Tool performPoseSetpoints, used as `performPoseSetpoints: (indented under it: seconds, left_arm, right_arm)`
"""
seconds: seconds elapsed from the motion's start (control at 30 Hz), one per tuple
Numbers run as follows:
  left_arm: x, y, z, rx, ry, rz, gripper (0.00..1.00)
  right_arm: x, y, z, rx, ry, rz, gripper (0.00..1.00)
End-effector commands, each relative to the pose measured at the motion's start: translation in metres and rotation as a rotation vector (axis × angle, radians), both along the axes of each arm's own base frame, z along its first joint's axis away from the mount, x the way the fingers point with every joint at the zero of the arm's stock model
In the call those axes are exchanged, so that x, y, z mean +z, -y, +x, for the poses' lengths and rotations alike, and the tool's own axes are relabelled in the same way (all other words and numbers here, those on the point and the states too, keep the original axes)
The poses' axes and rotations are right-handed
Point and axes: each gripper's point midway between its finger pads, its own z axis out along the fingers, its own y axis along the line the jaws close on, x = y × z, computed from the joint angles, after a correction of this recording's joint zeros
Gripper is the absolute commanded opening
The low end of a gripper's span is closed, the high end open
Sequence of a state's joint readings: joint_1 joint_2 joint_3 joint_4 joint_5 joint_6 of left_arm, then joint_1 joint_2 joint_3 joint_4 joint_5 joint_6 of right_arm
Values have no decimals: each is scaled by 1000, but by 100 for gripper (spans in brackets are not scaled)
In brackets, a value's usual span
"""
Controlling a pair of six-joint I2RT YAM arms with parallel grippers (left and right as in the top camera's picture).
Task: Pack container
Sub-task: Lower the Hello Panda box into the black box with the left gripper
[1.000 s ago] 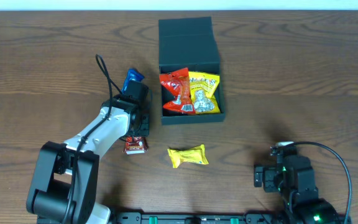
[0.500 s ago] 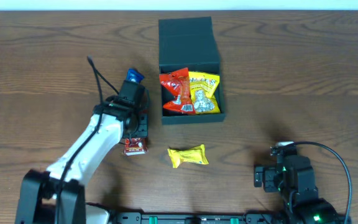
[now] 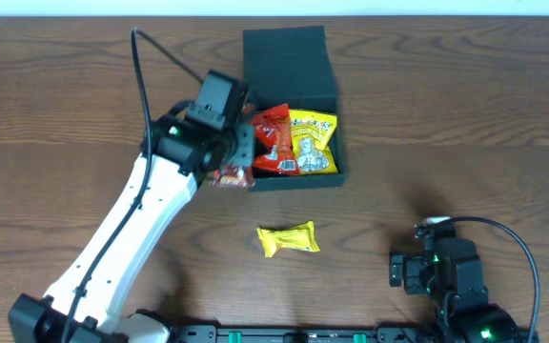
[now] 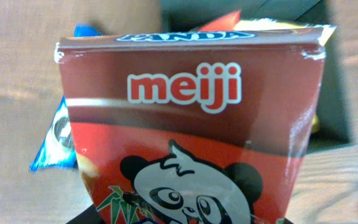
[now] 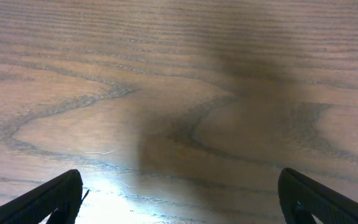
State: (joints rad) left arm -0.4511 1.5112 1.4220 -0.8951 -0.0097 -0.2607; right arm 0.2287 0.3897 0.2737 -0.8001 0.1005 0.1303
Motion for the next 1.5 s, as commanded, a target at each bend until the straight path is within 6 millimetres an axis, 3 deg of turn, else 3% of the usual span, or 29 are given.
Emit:
performPoseSetpoints:
  seconds: [0.0,0.27,0.47,0.7,0.97,1.23,1.47]
  left_arm:
    - [0,14,17,-27,-5,34,43]
    - [-25,80,53,-99,-98,75,43]
    - [-42,117,56,-5,-165,-27,41]
    - [-62,132,54,97,-209,-62,39]
    - [-91,163,44,69,-229,-44,42]
    - [-130,157,47,117,-262,34,38]
    - [-131,153,56,137,-252,21,38]
  right_arm:
    - [0,1,0,-16,2,10,99]
    - [0,1,0,-16,2,10,99]
    - [0,1,0,-16,2,10,99]
    - [0,1,0,-16,2,10,99]
    - [0,1,0,-16,2,10,99]
    - [0,1,0,-17,2,9,99]
    - [0,1,0,-16,2,10,99]
